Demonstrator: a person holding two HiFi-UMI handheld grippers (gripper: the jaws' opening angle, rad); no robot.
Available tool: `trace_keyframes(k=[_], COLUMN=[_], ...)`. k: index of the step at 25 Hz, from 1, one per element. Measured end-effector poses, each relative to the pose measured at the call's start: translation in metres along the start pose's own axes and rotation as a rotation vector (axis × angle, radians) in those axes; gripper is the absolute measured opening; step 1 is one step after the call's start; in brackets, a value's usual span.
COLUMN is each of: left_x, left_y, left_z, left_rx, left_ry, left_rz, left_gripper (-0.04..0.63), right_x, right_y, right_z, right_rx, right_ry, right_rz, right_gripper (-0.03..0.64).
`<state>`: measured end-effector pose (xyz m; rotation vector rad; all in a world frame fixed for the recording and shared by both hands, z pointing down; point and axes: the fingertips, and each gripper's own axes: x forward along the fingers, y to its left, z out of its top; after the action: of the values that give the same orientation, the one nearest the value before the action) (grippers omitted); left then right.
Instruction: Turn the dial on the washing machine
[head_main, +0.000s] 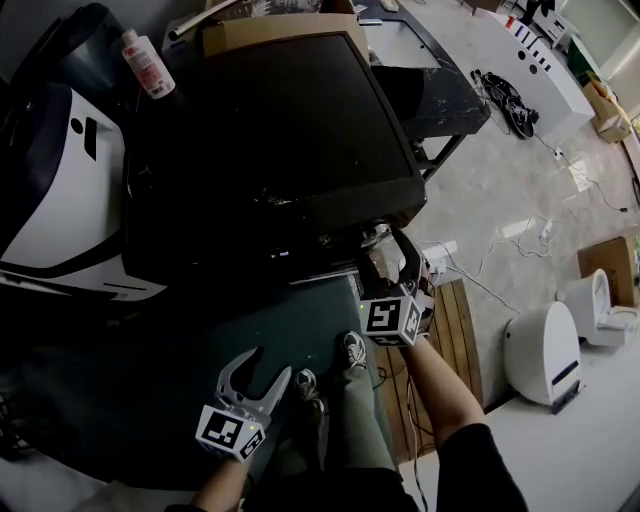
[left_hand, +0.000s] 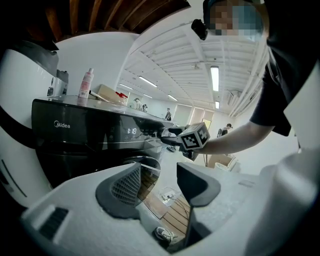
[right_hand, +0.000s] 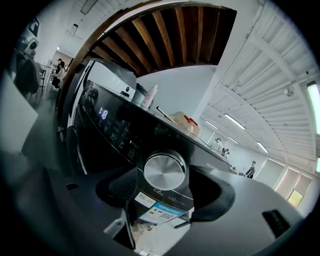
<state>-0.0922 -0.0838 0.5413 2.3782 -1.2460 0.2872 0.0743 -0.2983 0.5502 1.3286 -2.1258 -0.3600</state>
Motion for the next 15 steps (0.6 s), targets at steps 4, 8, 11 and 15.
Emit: trace_keyframes(k=[4,8,11,15], left_x=[-0.001,-0.003,-0.004,-0.004], left_y=[-0.001,0.001,0.002,0.003], left_z=[-0.008,-0.012,-0.013,-0.015], left_rx=[-0.005,-0.007,-0.009,-0.013], left_ry=[0.013,0.019,0.021,0.023], left_rz=[-0.007,-0.011,-0.01,-0.01], left_gripper=[0.216,0.215,0.215,0.215], right_x=[0.003,0.004,0.005,0.005], right_y=[0.0,0.001,0.001,-0.001], right_z=[-0.002,-0.004,-0.004,-0.004], right_rx=[-0.021,-0.013,-0.015,0.043], right_ry=[0.002,0.005,0.008,-0.002], right_rz=[-0.025,-0.034,-0.041,-0.043], right_gripper=[0.264,0.257,0.256,0.259])
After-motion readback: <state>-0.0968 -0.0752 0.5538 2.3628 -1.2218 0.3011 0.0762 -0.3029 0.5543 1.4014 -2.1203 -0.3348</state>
